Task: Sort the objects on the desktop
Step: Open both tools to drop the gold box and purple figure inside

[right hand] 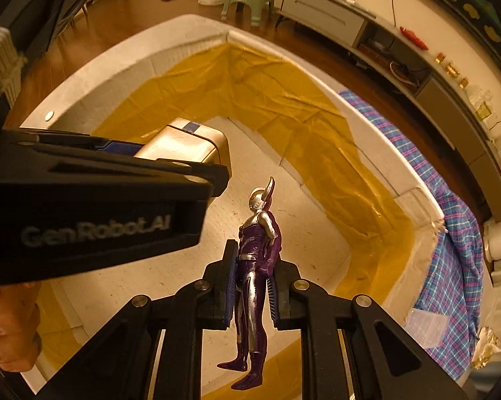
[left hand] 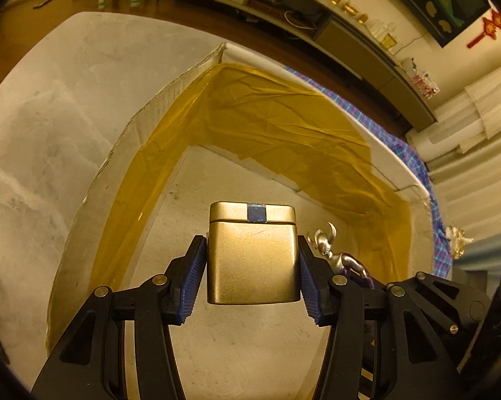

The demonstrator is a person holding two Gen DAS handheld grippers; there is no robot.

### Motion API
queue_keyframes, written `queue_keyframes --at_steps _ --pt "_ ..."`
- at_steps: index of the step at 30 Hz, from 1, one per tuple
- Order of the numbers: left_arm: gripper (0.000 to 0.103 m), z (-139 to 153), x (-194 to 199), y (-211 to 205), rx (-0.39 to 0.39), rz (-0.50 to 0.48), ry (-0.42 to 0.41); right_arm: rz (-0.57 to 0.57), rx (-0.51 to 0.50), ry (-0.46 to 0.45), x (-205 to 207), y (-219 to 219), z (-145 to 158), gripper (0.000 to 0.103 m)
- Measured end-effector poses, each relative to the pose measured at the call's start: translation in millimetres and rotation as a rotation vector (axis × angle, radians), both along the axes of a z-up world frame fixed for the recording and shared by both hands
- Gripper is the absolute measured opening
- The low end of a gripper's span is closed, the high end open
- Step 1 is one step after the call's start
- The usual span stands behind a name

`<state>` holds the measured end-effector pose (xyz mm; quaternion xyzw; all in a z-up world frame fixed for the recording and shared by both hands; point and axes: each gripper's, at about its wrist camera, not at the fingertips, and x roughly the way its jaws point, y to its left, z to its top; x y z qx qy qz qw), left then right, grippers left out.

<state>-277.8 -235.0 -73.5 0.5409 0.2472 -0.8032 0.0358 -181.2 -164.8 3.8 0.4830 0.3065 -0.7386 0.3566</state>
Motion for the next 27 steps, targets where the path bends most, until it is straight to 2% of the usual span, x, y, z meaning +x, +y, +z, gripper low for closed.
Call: queue_keyframes --at_steps 10,11,14,19,21,24,27 --pt "0.055 -16.0 -17.0 -4.7 -0.007 0.007 -0.028 -0.024 0.050 -0.067 -16.0 -8.6 -4.2 0.020" --pt "0.056 -15.2 -16.6 -5.1 -0.009 0.014 -0.026 -0.025 0.051 -0.072 -16.0 -7.2 -3.9 0.022" --pt "0.056 -11.9 -15.1 -3.3 -0.039 0.006 -0.028 -0.031 0.033 -0.055 -9.9 -1.3 1.3 0.040" --pt "0.056 -2.9 -6.0 -1.2 -0.060 -0.003 -0.029 -0.040 -0.038 -0.043 11.7 17.4 22.3 0.045" --pt "0.056 0.1 -2.6 -0.2 -0.061 -0.018 -0.028 -0.029 -0.068 -0.049 28.9 27.9 31.3 0.051" --pt "0.056 4.6 -4.4 4.0 -0.048 -0.020 -0.024 -0.009 -0.092 -0.039 52.4 37.8 42.5 0.056" --pt "0.056 14.2 -1.4 7.5 -0.105 -0.025 0.006 0.015 -0.112 -0.040 68.3 42.7 53.0 0.058"
